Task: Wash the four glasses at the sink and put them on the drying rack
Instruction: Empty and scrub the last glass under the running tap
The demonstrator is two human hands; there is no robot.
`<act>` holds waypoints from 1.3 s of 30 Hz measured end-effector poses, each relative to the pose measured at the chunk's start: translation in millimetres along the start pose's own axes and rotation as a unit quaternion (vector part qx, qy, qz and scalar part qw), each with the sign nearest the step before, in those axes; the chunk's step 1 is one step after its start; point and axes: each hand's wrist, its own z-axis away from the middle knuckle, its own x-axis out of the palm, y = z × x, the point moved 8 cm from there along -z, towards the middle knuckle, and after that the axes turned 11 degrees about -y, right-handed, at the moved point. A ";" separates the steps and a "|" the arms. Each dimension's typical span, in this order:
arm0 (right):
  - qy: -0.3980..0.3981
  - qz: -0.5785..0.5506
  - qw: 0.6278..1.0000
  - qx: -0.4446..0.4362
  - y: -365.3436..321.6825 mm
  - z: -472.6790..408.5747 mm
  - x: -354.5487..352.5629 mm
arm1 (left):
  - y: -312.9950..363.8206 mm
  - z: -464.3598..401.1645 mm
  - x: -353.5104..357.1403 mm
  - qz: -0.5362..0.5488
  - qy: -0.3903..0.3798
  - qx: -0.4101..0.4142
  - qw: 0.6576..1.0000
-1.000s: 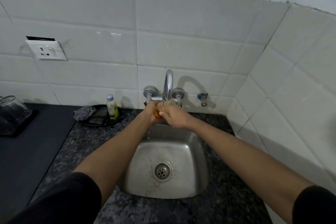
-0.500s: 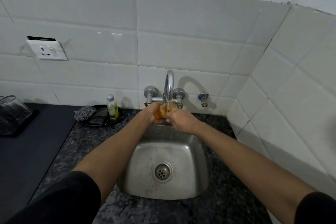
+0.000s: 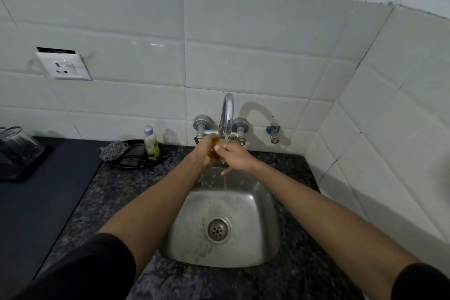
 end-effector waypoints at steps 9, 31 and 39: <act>0.063 -0.393 0.917 0.041 19.9 8.5 0.8 | -2.3 5.4 -3.5 0.038 -0.007 0.078 0.996; 0.194 0.287 0.926 -0.152 29.7 41.5 7.9 | 10.3 24.9 -30.1 -0.075 0.147 0.206 0.965; 0.217 0.363 0.880 -0.218 -1.2 26.5 18.5 | -23.2 7.7 -37.5 -0.020 0.095 0.061 0.993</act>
